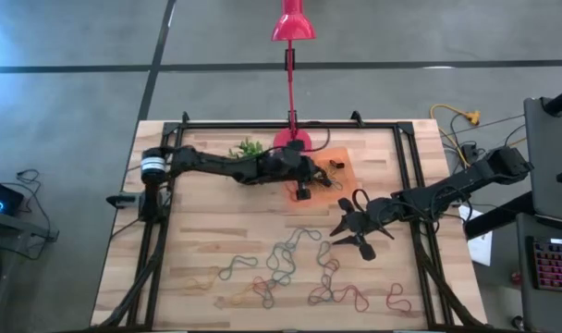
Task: Pick and place rubber bands into bin
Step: Put the big black rubberband into the orange container
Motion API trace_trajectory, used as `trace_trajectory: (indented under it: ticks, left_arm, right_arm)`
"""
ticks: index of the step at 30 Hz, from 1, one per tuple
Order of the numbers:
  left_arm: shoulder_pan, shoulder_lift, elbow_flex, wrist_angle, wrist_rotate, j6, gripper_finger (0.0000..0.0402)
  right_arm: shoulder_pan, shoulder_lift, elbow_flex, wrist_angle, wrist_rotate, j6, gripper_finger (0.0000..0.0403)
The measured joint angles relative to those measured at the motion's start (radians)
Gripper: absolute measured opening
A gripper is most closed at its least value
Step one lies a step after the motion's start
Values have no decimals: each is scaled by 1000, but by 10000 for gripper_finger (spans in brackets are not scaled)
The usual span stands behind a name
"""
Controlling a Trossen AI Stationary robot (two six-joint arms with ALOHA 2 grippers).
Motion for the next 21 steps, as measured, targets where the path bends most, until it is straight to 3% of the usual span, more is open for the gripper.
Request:
trace_trajectory:
  ticks: [5,16,21]
  left_arm:
    - [9,48,68,-105,-1,0,0]
    - [9,44,81,-113,1,1,0]
    - [8,42,79,-116,56,1,0]
  right_arm:
    - [0,0,-12,0,0,-3,96]
    - [-1,0,-13,0,0,-3,81]
    - [-1,0,-13,0,-1,-3,79]
